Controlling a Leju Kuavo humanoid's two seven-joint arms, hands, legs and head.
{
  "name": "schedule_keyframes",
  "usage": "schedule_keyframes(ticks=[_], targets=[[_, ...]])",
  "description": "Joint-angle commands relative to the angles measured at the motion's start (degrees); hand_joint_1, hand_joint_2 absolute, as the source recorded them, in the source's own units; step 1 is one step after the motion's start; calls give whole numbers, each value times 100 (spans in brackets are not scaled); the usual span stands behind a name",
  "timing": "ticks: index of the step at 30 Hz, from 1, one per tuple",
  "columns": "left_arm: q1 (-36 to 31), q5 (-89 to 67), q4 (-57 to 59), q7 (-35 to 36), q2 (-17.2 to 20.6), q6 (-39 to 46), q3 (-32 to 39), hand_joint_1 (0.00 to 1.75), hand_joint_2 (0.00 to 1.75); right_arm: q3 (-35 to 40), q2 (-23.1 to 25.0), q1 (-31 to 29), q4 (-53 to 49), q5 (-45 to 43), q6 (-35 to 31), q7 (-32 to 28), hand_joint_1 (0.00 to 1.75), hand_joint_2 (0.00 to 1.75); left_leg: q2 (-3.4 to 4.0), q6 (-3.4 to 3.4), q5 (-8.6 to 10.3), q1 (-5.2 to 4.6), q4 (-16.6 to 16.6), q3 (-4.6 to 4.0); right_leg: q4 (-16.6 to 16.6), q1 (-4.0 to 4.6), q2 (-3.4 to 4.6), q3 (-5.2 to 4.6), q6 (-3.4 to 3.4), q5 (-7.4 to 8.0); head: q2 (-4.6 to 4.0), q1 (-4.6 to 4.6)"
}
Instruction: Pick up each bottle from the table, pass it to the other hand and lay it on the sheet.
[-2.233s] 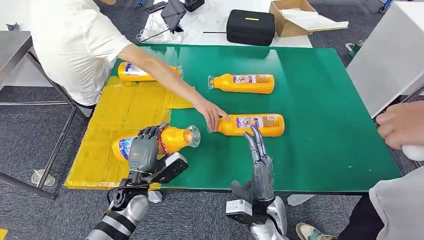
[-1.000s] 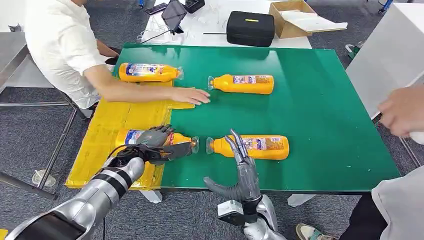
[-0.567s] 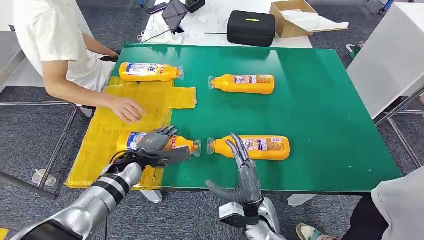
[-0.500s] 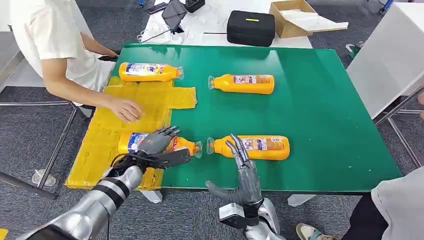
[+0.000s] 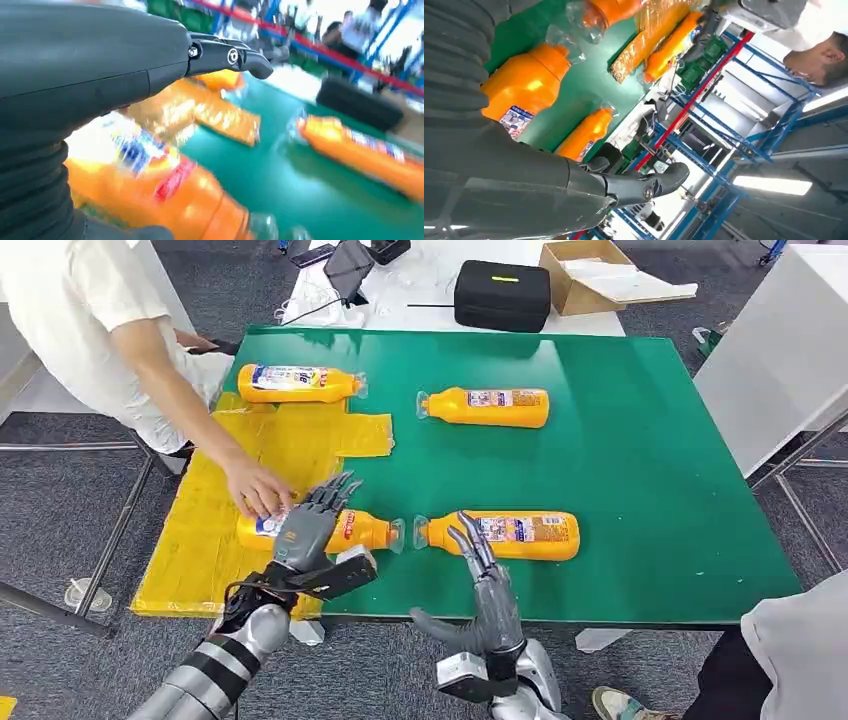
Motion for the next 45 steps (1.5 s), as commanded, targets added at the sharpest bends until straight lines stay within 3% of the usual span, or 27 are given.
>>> schedule_keyframes(ticks=[1, 4, 7, 10, 14, 16, 19, 21, 22, 23, 39, 45], targets=[[-6, -124, -20, -30, -71, 398, 90, 0, 175, 79, -106, -91, 120, 14, -48, -2, 0, 175, -1, 2, -6, 0, 0, 15, -1, 1, 1, 16, -6, -5, 0, 2], [123, -73, -212, -143, -146, 707, 158, 0, 175, -102, -98, -39, 178, 244, -46, -2, 0, 175, 1, 2, -8, 1, 2, 16, 0, 1, 3, 17, -7, -6, 0, 0], [497, 439, -874, -361, -258, 668, 344, 0, 175, -787, 22, 78, 529, 926, 113, -2, 0, 175, -4, 2, -7, 0, 0, 18, -2, 1, -2, 19, -7, -7, 0, 0], [1198, 1515, -1870, -453, -559, 229, 631, 0, 175, -1396, -388, -21, 1367, 3462, -29, 1485, 0, 175, -8, 4, -15, 3, 3, 30, -3, 4, -5, 35, -10, -14, 0, 2], [1898, 2466, -2571, -203, -778, -153, 597, 0, 175, -2377, -874, 155, 1569, 3564, -48, 1485, 0, 175, -11, 8, -8, -7, -6, 18, -13, -7, -8, 22, 1, -6, 0, -2], [1962, 2630, -2605, -127, -817, -58, 625, 0, 175, -2578, -869, 236, 1427, 3700, -48, 1514, 0, 175, -30, 16, -14, -12, -2, 18, -14, -12, -27, 30, 5, -16, 0, 4], [1987, 3329, -2436, 347, -861, -112, 594, 0, 175, -2934, -914, 442, 1173, 4122, -6, 2002, 0, 175, -34, 16, -17, -21, 4, 5, -7, -21, -31, 19, 2, -15, 0, 2], [1937, 3125, -2356, 118, -848, 310, 468, 0, 175, -3065, -884, 431, 1113, 3529, 490, 1833, 0, 175, -38, 16, -10, -23, 0, -11, -8, -21, -34, 4, 2, -8, 0, 2], [1913, 3184, -2365, 120, -813, 377, 393, 0, 175, -3188, -822, 389, 1127, 3421, 425, 1748, 0, 175, -38, 16, -30, -19, 8, 22, -5, -16, -33, 39, -6, -25, 0, 2], [1919, 3321, -2417, 141, -809, 419, 397, 0, 175, -3242, -784, 330, 1180, 3452, 393, 1749, 0, 175, -36, 17, -18, -31, 2, 3, -7, -20, -32, 14, -3, -13, 0, 0], [1879, 3388, -2439, 151, -786, 478, 369, 0, 175, -3283, -780, 240, 1258, 3553, 302, 1774, 0, 175, -22, 20, -14, -22, 0, -1, -9, -16, -20, 6, -1, -7, 0, -2], [1742, 3421, -2267, 147, -776, 504, 200, 0, 175, -2905, -890, -71, 1304, 4271, -20, 1878, 0, 175, -17, 20, -14, -22, 1, -2, -9, -14, -14, 4, -1, -4, 0, 0]])
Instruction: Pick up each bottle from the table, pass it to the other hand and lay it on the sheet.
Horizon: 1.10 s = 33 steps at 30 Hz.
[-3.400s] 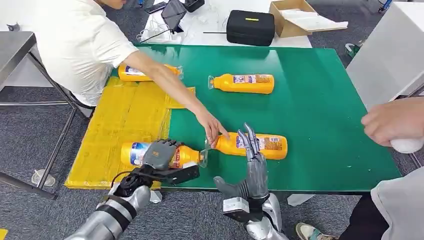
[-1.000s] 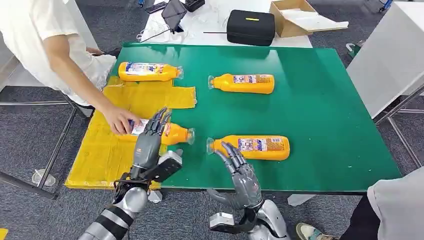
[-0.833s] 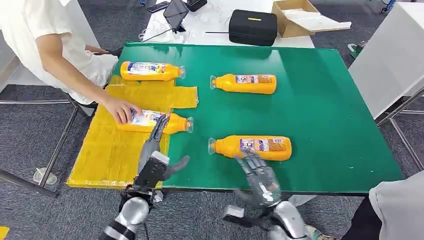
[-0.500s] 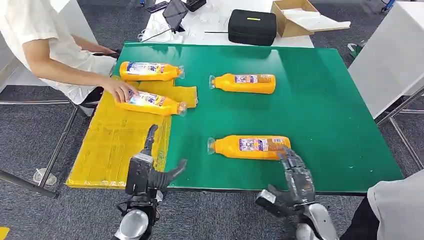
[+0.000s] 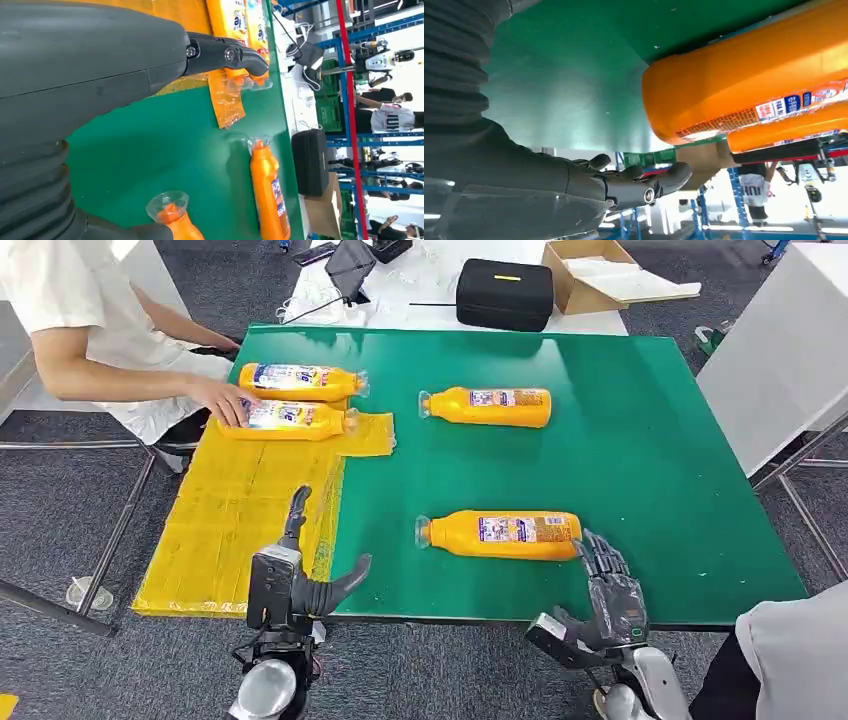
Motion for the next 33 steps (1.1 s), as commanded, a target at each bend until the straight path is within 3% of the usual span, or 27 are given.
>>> schedule_keyframes(ticks=[1, 9, 10, 16, 20, 23, 25, 32, 33], targets=[[-217, 28, 262, -16, 80, 50, -233, 0, 175, 351, -60, -526, 349, 638, -294, 124, 0, 175, 13, -1, -5, 1, -1, 14, -2, 2, 14, 10, -7, 0, 0, 0], [-289, 12, 275, -123, 99, 183, -380, 0, 175, 406, 181, -1023, 255, 620, -315, -174, 0, 175, 13, 5, 3, 0, -3, 11, -2, 0, 13, 7, -2, 4, 0, 0], [-278, 17, 257, -122, 92, 245, -351, 0, 175, 303, 269, -958, -68, 793, -315, -151, 0, 175, 25, 3, -12, 4, 4, 40, 1, 5, 27, 33, -12, -5, 0, 0], [-228, -2, 235, -113, 111, 288, -286, 0, 175, 8, 700, -627, -1128, 1546, -315, -291, 0, 175, 13, 2, 0, 1, 0, 13, 3, 1, 13, 8, -6, 1, 0, 2], [-241, -3, 327, -90, 93, 263, -257, 0, 175, 193, 586, -782, -736, 1494, -315, -29, 0, 175, 11, 3, -3, 3, 0, 23, 1, 4, 11, 19, -7, -3, 0, 0], [-259, 26, 357, -61, 117, 150, -298, 0, 175, 677, 276, -1376, 502, 898, -147, 361, 0, 175, 11, 6, 2, 3, -2, 19, -4, 3, 11, 16, -2, 3, 0, 0], [-278, 44, 379, -42, 119, 120, -317, 0, 175, 744, 214, -1614, 948, 582, -177, 267, 0, 175, 23, 7, 1, 7, -3, 21, -7, 3, 22, 19, -2, 8, 0, 2], [-281, 48, 375, -41, 123, 111, -326, 0, 175, 753, 234, -1623, 1002, 555, -141, 309, 0, 175, 16, 11, 4, 1, -2, 23, -4, -3, 12, 21, 0, 7, 0, 0], [-308, 73, 404, -17, 122, 74, -354, 0, 175, 844, 164, -1766, 1289, 955, -229, 632, 0, 175, 13, 11, 7, -3, -4, 18, -5, -4, 9, 17, 2, 9, 0, 0]])
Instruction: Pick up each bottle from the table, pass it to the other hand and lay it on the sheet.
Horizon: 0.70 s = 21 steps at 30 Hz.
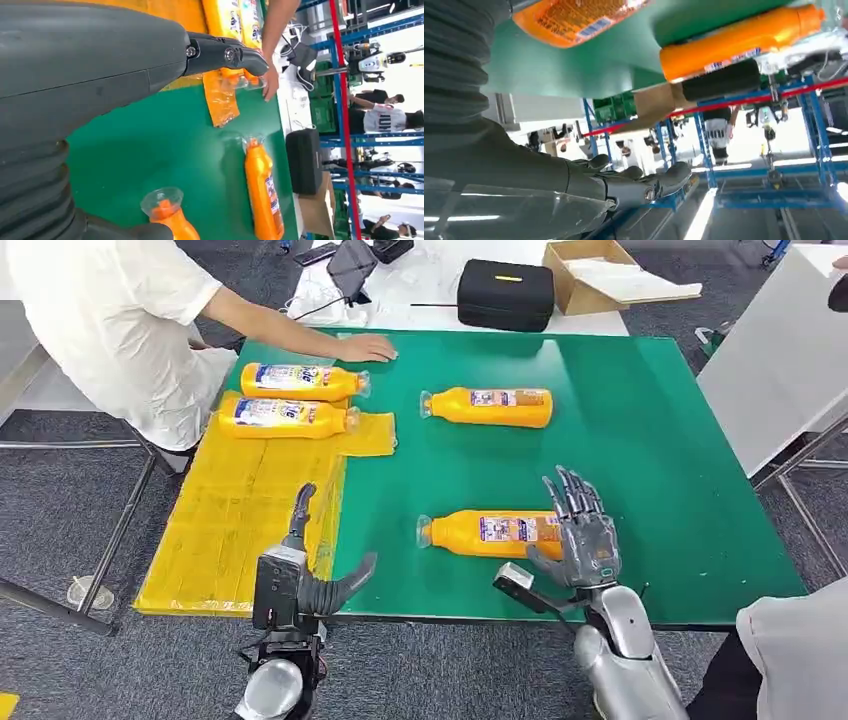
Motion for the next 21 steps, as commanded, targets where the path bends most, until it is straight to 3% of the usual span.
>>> schedule_keyframes(ticks=[1, 3, 6, 9, 21], targets=[[-277, 59, 395, 65, 129, -92, -185, 0, 175, 396, -142, -708, 1477, 332, 6, 417, 0, 175, 7, -4, -9, 4, -4, 29, -5, 6, 9, 28, -13, -6, 0, 2], [-418, 165, 525, 72, 76, -155, -248, 0, 175, 473, -64, -1221, 2513, 177, -63, 230, 0, 175, 14, -3, -9, 3, -2, 30, -6, 7, 15, 27, -11, -3, 0, 0], [-521, 213, 577, 76, 54, -180, -297, 0, 175, 440, 56, -1520, 3030, -17, 35, 54, 0, 175, 12, -1, -2, 1, -3, 18, -5, 5, 15, 14, -6, 3, 0, 2], [-608, 267, 647, 73, 46, -188, -342, 0, 175, 416, 174, -1677, 3247, -285, 5, -334, 0, 175, 12, -1, -4, 2, 0, 26, -3, 6, 14, 25, -10, 0, 0, 2], [-775, 344, 795, 25, 7, -201, -430, 0, 175, 449, 248, -1874, 3688, -456, 295, -489, 0, 175, 9, 1, -2, 2, 1, 21, 0, 3, 11, 19, -5, 0, 0, 0]])
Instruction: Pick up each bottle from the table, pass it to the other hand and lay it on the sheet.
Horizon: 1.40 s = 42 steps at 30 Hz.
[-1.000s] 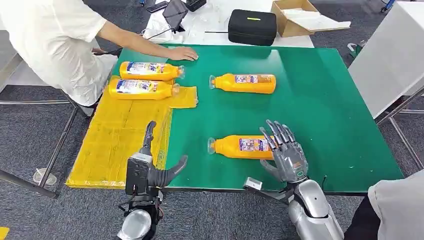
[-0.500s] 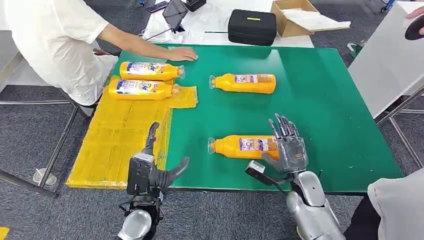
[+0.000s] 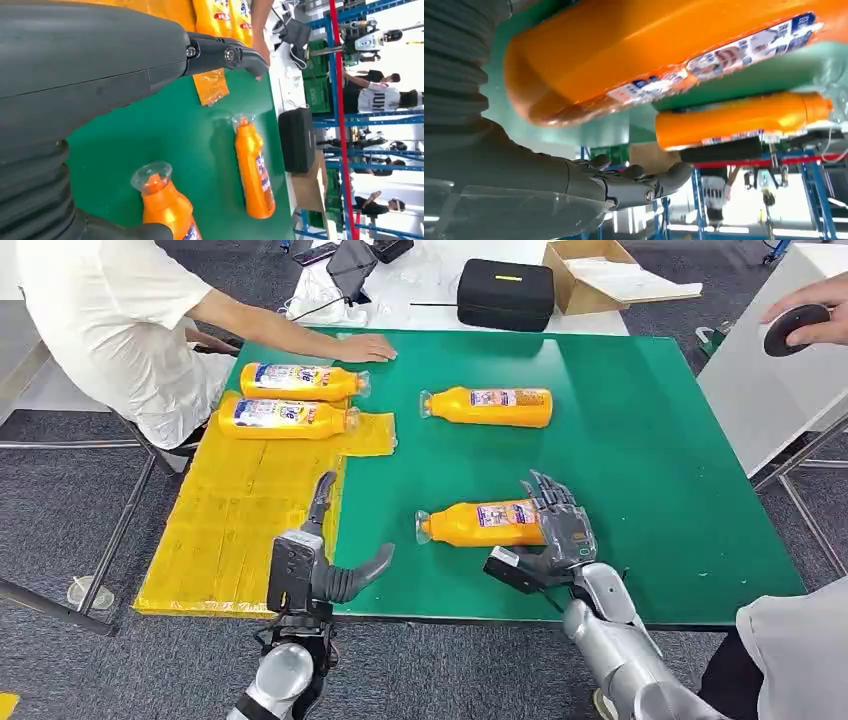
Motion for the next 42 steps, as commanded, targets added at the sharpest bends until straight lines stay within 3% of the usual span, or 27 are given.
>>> schedule_keyframes(ticks=[1, 12, 13, 14, 15, 39, 42], targets=[[-322, 33, 467, -1, 66, -5, -174, 0, 175, 140, 134, -433, 912, -73, 105, -59, 0, 175, 6, -2, -5, 3, 0, 14, -2, 3, 9, 13, -8, -2, 0, -2], [-453, 150, 613, -56, 29, -80, -316, 0, 175, 138, 60, -614, 1540, -237, 1283, 106, 0, 175, -1, -2, -9, 6, 2, 26, -3, 7, 2, 28, -12, -6, 0, 0], [-451, 155, 603, -56, 36, -83, -328, 0, 175, 188, 34, -625, 1565, -184, 1453, 192, 138, 175, -2, -2, -5, 3, 0, 22, -4, 4, 2, 22, -9, -4, 0, 0], [-453, 156, 602, -56, 33, -82, -331, 0, 175, 198, 14, -625, 1582, -181, 1509, 194, 168, 175, -4, -1, -3, 4, -2, 21, -5, 4, -1, 21, -7, -3, 0, -2], [-456, 156, 605, -54, 34, -84, -337, 0, 175, 219, 2, -632, 1584, -165, 1596, 196, 175, 175, -4, -2, -5, 6, -1, 30, -7, 7, -1, 31, -10, -4, 0, -2], [-469, 165, 606, -51, 29, -103, -361, 0, 175, 332, -60, -646, 1571, -43, 1735, 314, 175, 175, 1, 7, 5, 4, -4, 68, -14, 2, -7, 70, -2, 2, 0, 0], [-497, 189, 628, -71, 29, -145, -392, 0, 175, 80, -79, -624, 1538, -463, 2382, -20, 175, 175, -2, 7, 5, 4, -4, 70, -13, 1, -10, 73, -3, 1, 0, 0]])
